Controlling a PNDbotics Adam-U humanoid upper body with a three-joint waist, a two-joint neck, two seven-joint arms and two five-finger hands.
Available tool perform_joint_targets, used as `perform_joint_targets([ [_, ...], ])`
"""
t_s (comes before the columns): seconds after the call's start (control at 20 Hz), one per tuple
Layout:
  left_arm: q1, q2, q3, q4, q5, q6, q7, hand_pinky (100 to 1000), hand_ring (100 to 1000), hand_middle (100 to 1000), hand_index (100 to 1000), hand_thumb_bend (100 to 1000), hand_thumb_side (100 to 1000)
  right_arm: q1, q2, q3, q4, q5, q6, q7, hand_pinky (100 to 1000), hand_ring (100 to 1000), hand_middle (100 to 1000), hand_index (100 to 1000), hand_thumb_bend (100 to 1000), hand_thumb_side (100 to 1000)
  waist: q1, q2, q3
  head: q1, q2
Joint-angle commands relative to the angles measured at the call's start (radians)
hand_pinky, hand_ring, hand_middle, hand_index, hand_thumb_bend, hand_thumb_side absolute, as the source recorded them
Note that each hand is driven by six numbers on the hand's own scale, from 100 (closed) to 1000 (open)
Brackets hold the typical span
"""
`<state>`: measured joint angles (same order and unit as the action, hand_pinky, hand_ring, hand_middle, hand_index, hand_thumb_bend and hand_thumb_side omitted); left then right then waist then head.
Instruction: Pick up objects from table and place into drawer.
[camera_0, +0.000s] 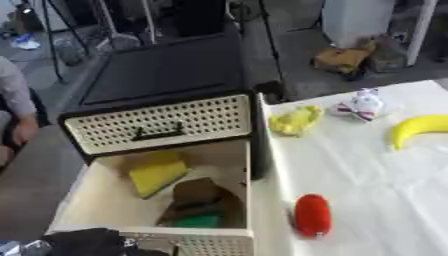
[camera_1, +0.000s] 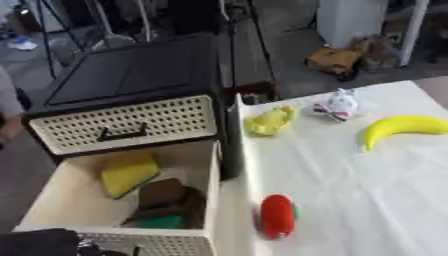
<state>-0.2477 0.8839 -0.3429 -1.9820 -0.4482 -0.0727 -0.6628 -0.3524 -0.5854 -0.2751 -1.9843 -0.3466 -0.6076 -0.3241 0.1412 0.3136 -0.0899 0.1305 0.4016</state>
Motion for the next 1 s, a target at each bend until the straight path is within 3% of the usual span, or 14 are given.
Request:
perform_joint_targets([
  [0.05, -0.015, 0.019, 0.005, -0.018, 0.095, 0.062, -0.013, 100, 100, 100, 1000, 100, 522, -0.010, -0.019, -0.001, -0.016, -0.005, -0.001, 0.006, 653, 805, 699, 849, 100, 1000, -0.008, -0.019, 0.003, 0.002, -0.008],
  [0.2, -0.029, 0.019, 0.014, -0.018, 0.098, 0.047, -0.006, 100, 100, 100, 1000, 100, 518, -0.008, -0.019, -0.002, -0.016, -0.005, -0.002, 0.007, 653, 805, 698, 848, 100, 1000, -0.009, -0.019, 0.006, 0.002, -0.006],
  [0.45, -0.050, 0.022, 0.032, -0.018, -0.036, -0.107, 0.059, 100, 100, 100, 1000, 100, 501, -0.008, -0.020, -0.002, -0.016, -0.006, -0.003, 0.007, 653, 805, 699, 849, 100, 1000, -0.011, -0.020, 0.007, 0.002, -0.005],
  [0.65, -0.040, 0.019, 0.023, -0.018, -0.101, -0.159, 0.091, 100, 100, 100, 1000, 100, 505, -0.007, -0.020, -0.003, -0.016, -0.008, -0.005, 0.005, 652, 804, 699, 849, 100, 1000, -0.013, -0.022, 0.005, 0.001, -0.007],
  [0.8, -0.024, 0.019, 0.009, -0.018, -0.064, -0.114, 0.047, 100, 100, 100, 1000, 100, 525, -0.009, -0.019, -0.002, -0.016, -0.009, -0.004, 0.005, 653, 805, 699, 849, 100, 1000, -0.013, -0.022, 0.004, 0.003, -0.008],
  [1.0, -0.007, 0.016, 0.001, -0.018, 0.088, 0.066, -0.024, 100, 100, 100, 1000, 100, 544, -0.008, -0.019, -0.003, -0.016, -0.009, -0.005, 0.005, 653, 805, 699, 848, 100, 1000, -0.013, -0.022, 0.002, 0.004, -0.009],
])
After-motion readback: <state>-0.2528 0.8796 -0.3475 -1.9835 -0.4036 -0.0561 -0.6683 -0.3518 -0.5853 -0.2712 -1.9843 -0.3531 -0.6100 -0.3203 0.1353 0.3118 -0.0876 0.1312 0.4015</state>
